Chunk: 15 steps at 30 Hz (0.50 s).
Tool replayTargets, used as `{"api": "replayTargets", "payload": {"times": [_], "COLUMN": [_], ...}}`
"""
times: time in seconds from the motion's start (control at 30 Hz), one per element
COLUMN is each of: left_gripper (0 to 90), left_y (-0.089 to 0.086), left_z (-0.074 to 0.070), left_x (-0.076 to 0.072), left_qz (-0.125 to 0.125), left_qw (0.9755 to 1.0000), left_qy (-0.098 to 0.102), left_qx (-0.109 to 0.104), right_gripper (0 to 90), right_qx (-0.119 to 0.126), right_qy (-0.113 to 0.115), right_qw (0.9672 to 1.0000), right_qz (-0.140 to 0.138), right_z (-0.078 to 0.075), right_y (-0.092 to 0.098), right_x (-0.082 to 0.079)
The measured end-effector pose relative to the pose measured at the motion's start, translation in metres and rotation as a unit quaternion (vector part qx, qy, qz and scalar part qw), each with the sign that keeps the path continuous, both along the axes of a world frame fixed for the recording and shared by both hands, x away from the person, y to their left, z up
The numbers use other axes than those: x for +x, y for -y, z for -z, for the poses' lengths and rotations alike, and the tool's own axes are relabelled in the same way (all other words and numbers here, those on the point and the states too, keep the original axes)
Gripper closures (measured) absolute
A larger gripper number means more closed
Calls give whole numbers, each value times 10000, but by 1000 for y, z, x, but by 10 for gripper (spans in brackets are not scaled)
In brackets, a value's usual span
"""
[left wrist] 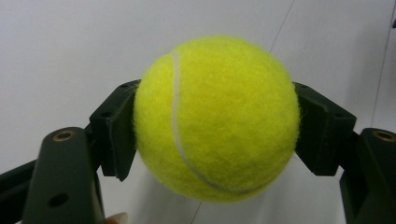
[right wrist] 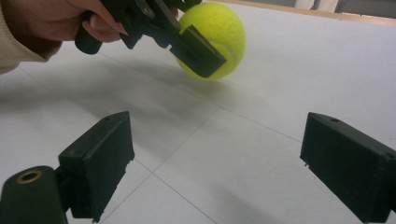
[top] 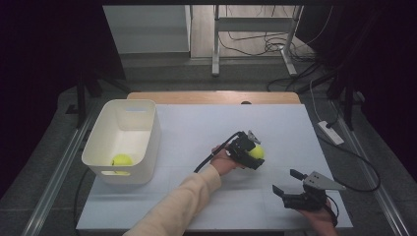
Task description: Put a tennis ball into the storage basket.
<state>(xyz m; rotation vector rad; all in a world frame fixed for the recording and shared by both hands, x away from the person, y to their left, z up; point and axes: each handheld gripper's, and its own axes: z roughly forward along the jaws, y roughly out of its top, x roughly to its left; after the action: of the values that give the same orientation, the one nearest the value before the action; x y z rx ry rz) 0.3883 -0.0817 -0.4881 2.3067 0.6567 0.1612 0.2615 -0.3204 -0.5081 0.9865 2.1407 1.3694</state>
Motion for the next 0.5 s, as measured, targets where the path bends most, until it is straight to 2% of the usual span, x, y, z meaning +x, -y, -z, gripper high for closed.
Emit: {"api": "replayTargets", "payload": {"times": [0.5], "left_gripper": [265], "left_y": [-14], "left_z": [-13], "left_x": [-6], "left_qz": [-25], "left_qw": [9998], "left_qy": [115], "left_qx": [-173], "right_gripper": [93], "right_qx": [-13], "right_qy": [10], "right_qw": [10000], "right_qz": [2], "right_z": [0], "right_y": [0], "right_x": [0]}}
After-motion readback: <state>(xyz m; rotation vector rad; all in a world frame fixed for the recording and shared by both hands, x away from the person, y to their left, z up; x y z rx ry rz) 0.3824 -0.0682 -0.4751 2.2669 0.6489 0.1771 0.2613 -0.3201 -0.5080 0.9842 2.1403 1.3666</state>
